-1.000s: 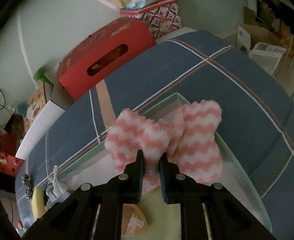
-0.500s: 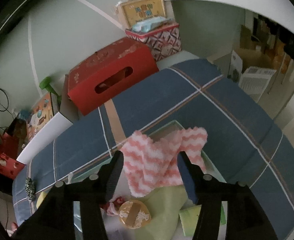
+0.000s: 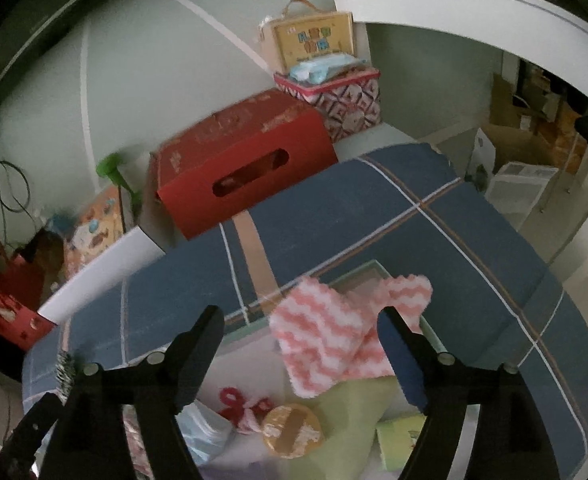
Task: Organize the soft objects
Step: 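Open the left tool over the tray to drop the mask while the right tool drops the towel, then grasp the yellow sponge with the right tool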
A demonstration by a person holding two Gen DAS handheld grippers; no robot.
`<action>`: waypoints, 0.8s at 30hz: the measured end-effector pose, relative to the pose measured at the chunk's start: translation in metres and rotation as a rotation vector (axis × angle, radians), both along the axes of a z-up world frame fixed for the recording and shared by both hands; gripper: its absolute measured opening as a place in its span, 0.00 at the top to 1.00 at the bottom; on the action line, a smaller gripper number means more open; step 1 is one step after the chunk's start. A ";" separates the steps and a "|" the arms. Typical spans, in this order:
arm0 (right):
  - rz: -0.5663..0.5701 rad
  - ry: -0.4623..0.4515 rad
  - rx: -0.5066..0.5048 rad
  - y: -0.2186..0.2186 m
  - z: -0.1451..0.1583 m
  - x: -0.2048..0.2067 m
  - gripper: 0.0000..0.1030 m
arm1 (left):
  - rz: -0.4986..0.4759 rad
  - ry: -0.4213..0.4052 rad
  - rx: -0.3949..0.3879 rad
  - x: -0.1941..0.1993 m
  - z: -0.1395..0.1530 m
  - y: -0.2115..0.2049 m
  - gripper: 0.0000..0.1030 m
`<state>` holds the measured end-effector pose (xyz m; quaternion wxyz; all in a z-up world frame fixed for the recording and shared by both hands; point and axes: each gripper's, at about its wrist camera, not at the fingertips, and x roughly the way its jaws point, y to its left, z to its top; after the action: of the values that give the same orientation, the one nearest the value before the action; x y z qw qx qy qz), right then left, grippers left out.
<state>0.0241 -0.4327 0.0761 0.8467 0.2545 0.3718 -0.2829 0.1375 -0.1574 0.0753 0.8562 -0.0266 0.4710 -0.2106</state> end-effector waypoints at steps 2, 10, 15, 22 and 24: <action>0.010 -0.023 -0.003 0.006 0.006 0.001 0.20 | 0.021 -0.007 0.004 0.004 0.004 0.014 0.05; 0.114 -0.052 -0.033 0.056 0.024 0.025 0.20 | 0.137 -0.011 0.059 0.015 0.008 0.075 0.05; 0.280 -0.052 -0.018 0.112 0.028 0.056 0.20 | 0.202 0.006 0.077 0.019 0.004 0.112 0.05; 0.472 -0.060 -0.028 0.190 0.034 0.077 0.20 | 0.252 0.027 0.086 0.017 -0.001 0.145 0.05; 0.499 -0.054 -0.028 0.203 0.033 0.077 0.20 | 0.256 0.032 0.096 0.017 -0.003 0.151 0.05</action>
<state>0.1016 -0.2297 0.1089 0.9034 0.1506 0.3965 -0.0635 0.1541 -0.0067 0.0725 0.8688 -0.0490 0.4868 -0.0765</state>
